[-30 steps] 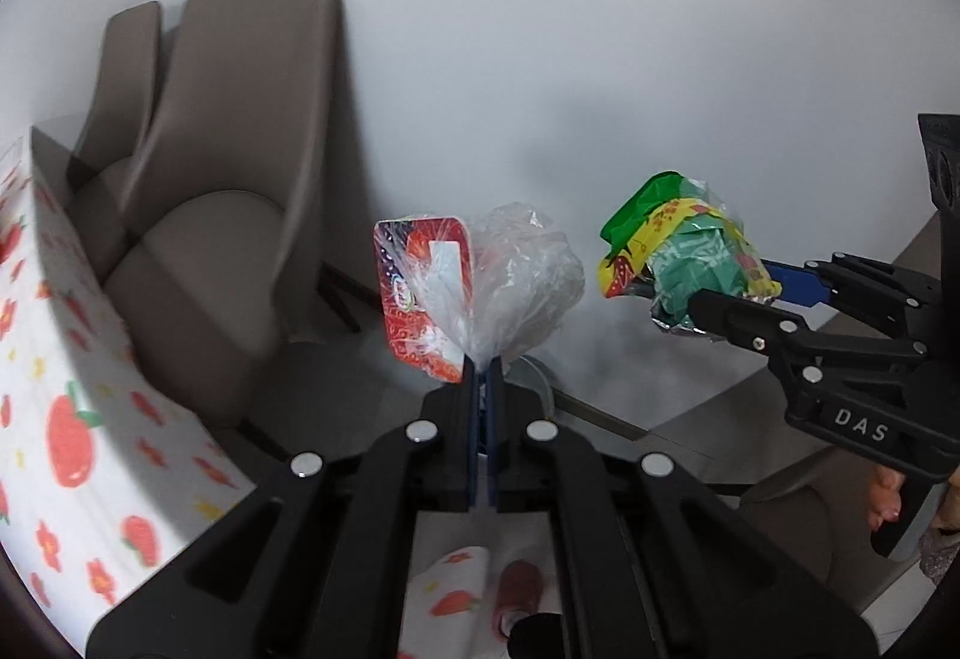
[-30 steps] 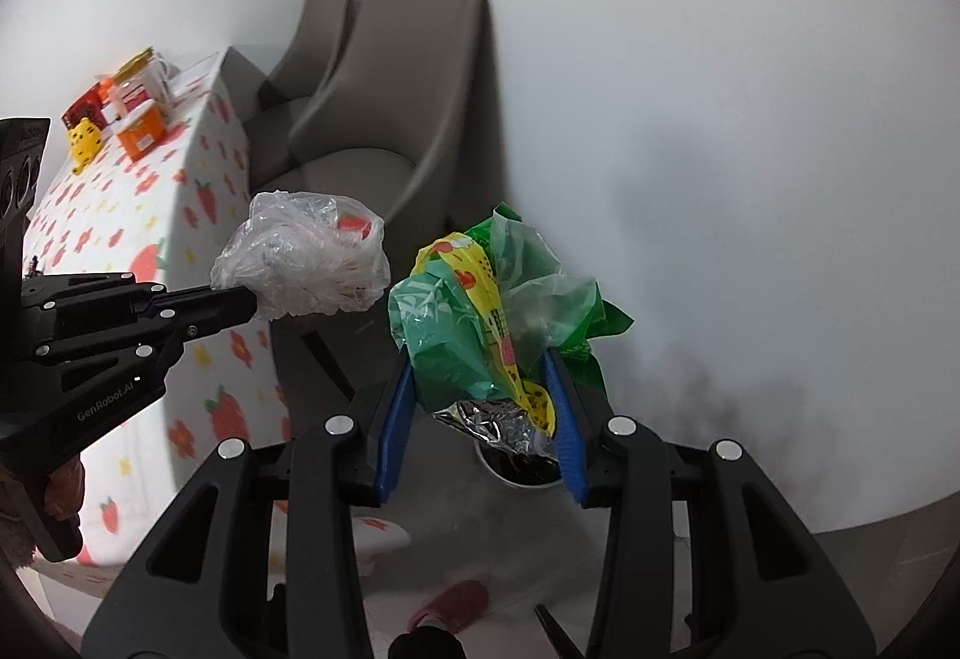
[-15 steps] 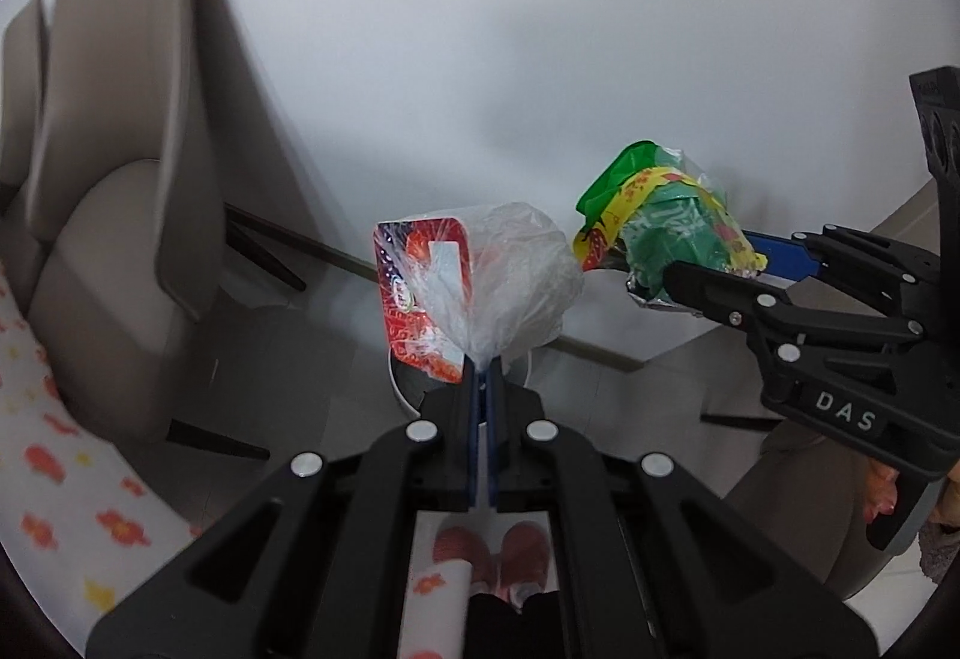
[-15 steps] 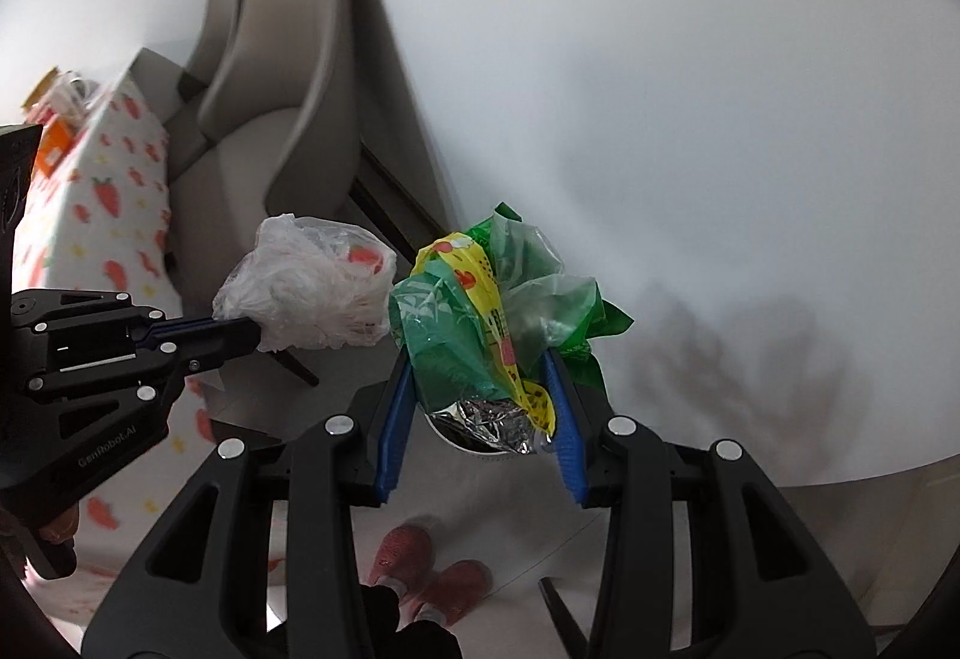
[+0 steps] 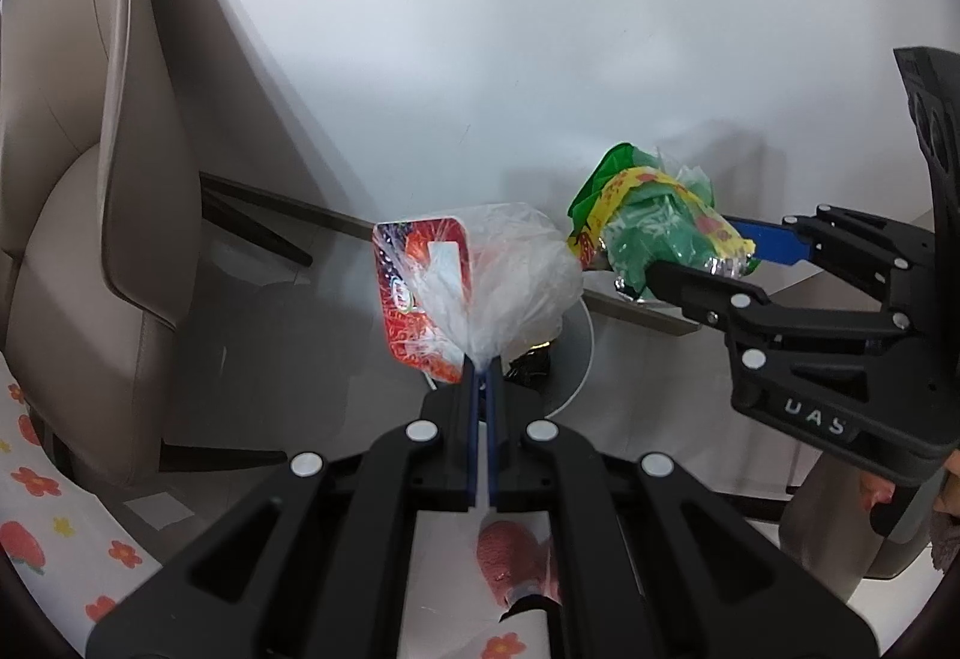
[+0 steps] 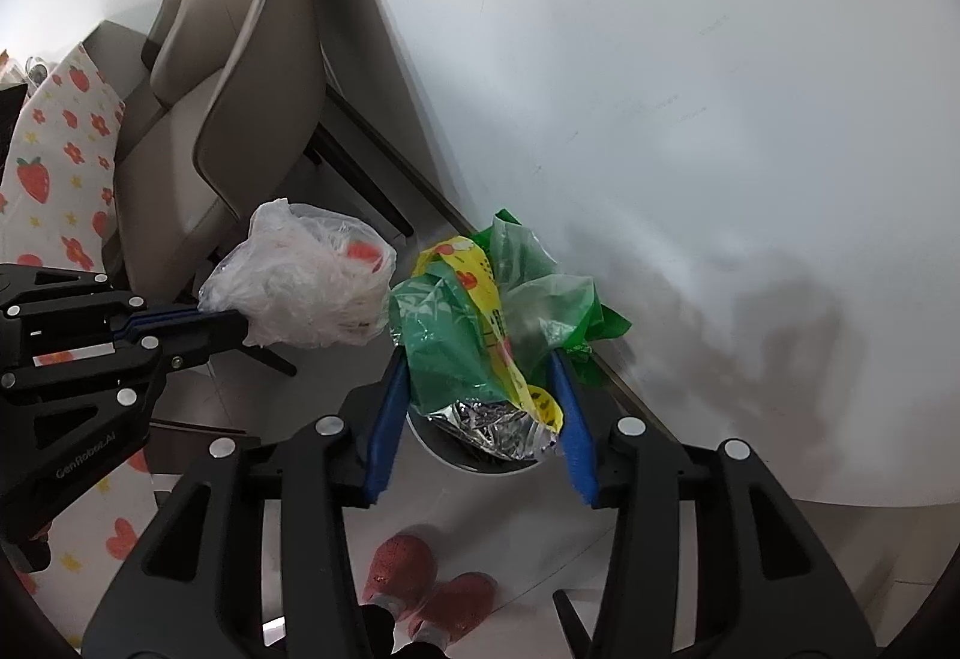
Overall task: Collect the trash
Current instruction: 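Carry the clear bag and green wrapper over the grey bin, then open the right tool to drop the green wrapper while the left tool releases the clear bag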
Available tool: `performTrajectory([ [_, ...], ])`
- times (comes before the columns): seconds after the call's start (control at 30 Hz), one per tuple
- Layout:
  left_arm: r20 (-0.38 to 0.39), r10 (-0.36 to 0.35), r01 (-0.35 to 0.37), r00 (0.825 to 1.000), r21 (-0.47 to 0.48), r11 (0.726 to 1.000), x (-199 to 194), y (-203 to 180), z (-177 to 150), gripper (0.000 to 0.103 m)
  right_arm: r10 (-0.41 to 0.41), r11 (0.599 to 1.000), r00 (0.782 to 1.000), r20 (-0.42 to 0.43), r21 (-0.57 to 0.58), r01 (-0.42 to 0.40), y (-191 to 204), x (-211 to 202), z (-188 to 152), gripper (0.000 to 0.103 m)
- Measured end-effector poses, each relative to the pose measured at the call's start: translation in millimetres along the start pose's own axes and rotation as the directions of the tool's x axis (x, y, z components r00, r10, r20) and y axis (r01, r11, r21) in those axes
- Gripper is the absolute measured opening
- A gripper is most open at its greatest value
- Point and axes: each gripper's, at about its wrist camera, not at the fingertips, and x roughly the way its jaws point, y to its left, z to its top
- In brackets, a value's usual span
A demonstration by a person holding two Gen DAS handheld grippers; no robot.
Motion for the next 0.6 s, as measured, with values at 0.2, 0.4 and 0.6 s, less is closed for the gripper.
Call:
performTrajectory([
  [0.2, -0.008, -0.010, 0.010, 1.000, -0.009, 1.000, 2.2, -0.1, 0.7, 0.002, -0.002, 1.000, 1.000, -0.008, 0.000, 0.002, -7.7, 4.6, -1.8, 0.051],
  [0.4, -0.010, -0.012, 0.012, 1.000, -0.013, 1.000, 3.0, 1.5, 3.4, 0.002, -0.004, 1.000, 1.000, -0.001, 0.001, 0.004, -10.3, 0.9, 0.3, 0.054],
  [0.6, -0.005, -0.020, 0.020, 1.000, 0.004, 1.000, 6.2, 1.3, 3.0, 0.002, -0.013, 1.000, 1.000, 0.006, 0.016, 0.013, -8.7, -1.8, 1.4, 0.054],
])
